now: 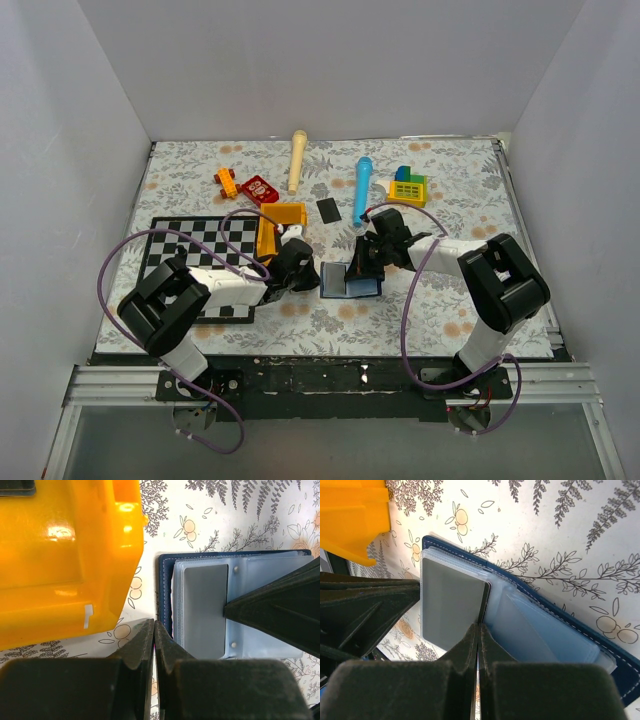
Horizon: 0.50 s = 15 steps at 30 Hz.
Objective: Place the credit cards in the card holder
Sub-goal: Adjust the storage box at the center of the board.
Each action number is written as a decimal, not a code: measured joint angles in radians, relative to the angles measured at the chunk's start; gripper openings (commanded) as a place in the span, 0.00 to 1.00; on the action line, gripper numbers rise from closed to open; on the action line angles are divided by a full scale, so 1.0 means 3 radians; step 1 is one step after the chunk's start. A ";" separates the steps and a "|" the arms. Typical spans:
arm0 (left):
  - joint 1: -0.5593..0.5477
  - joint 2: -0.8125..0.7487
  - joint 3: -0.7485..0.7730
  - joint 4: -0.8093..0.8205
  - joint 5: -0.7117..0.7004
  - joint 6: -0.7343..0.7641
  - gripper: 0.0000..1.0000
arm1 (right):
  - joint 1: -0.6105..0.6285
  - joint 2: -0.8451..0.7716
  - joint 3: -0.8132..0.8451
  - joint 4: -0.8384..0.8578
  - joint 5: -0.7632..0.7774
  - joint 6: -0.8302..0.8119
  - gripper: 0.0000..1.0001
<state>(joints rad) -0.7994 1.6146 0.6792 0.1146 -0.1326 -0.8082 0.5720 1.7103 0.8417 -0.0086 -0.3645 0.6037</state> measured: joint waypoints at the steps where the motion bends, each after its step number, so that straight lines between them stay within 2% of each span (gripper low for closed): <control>1: -0.0006 0.0000 0.0000 0.0000 -0.0010 -0.0001 0.00 | 0.0000 0.0000 0.0000 0.0009 -0.0001 0.0000 0.01; 8: -0.0025 0.0000 -0.0001 -0.0001 -0.0046 -0.0017 0.00 | 0.0000 -0.0017 -0.0008 0.0024 0.0006 -0.0018 0.01; 11: -0.0034 -0.0003 -0.0014 0.0014 -0.0034 -0.0050 0.00 | 0.0006 -0.0148 -0.0032 -0.0014 0.0056 -0.0039 0.13; 15: -0.0083 -0.0006 -0.0047 0.0069 0.0003 -0.0089 0.00 | 0.0045 -0.0580 -0.0047 -0.0136 0.0161 -0.0106 0.33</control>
<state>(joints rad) -0.8242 1.6127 0.6651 0.1352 -0.1318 -0.8349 0.5854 1.5364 0.8276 -0.0494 -0.3161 0.5720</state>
